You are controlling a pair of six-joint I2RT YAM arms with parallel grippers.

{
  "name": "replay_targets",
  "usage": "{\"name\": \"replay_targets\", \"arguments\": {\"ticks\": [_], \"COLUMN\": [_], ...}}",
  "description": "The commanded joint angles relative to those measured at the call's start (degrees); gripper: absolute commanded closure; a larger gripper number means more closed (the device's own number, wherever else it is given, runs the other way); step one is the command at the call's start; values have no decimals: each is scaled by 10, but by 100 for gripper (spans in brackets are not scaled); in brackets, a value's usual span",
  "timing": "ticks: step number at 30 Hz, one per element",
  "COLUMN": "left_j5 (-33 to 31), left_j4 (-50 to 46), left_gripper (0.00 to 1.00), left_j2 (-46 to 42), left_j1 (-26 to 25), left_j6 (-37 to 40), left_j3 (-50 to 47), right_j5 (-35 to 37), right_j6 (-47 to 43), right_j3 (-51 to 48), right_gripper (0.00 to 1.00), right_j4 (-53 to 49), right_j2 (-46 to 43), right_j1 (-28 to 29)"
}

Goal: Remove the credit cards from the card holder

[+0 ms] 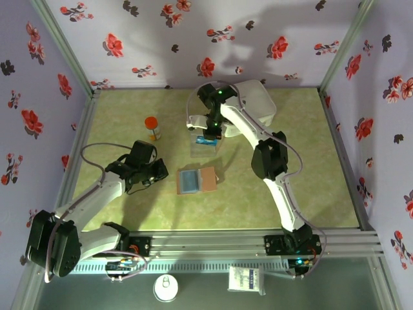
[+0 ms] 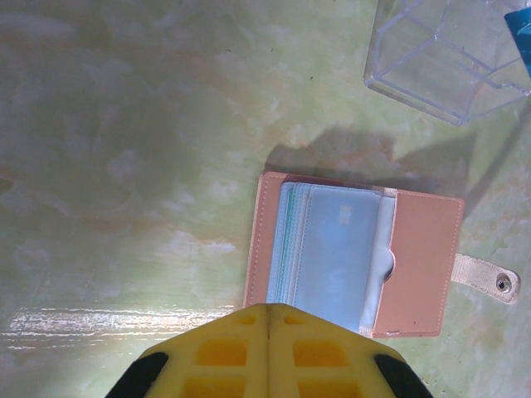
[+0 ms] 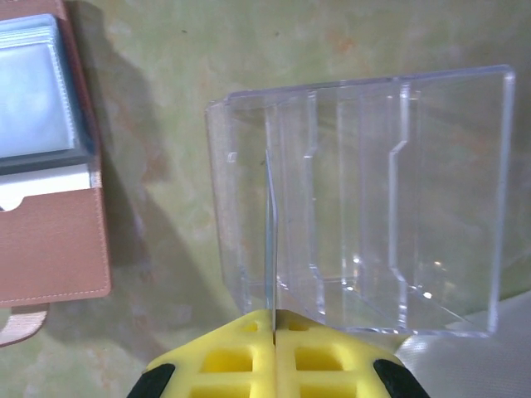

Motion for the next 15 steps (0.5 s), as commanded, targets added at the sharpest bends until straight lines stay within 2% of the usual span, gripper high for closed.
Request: {"name": "replay_targets", "arguments": {"ticks": [1,9,15], "left_j5": [6,11,15], "left_j4": [-7,-4,0], "left_gripper": [94,94,94], "left_j2": [5,23,33], "left_j1": [5,10,13], "left_j6": [2,10,14], "left_j3": [-6,0,4], "right_j5": [-30,-26,-40], "right_j6": [-10,-5,2], "right_j3": [11,12,38], "right_gripper": [100,100,100], "right_j4": [-35,-28,-58], "right_j2": [30,54,38], "right_j1": [-2,3,2]}}
